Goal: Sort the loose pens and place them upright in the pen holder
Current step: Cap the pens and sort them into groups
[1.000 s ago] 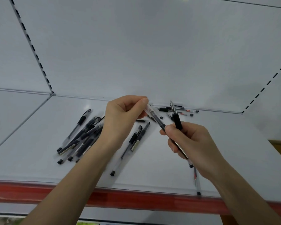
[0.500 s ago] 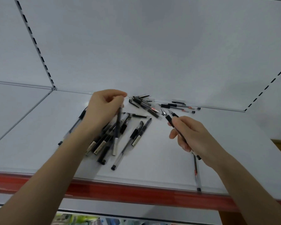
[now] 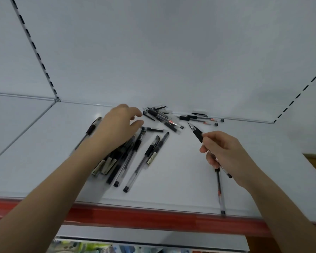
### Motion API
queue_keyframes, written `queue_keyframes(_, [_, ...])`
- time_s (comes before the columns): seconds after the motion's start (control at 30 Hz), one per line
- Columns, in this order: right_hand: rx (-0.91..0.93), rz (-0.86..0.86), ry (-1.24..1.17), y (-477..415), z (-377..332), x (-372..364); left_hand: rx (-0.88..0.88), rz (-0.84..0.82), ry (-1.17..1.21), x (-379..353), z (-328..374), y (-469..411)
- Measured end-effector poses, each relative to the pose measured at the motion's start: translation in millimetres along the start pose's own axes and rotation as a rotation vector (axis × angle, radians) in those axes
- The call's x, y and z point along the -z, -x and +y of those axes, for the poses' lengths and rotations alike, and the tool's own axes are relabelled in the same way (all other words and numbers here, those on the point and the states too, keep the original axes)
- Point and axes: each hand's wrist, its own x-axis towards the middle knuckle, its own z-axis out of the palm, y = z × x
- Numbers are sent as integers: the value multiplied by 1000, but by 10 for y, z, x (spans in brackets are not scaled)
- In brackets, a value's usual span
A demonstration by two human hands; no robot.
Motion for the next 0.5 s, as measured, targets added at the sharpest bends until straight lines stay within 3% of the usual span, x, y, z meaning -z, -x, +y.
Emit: queue_keyframes(0.5, [20, 194, 56, 78, 246, 496, -266, -169, 26, -431, 384, -374])
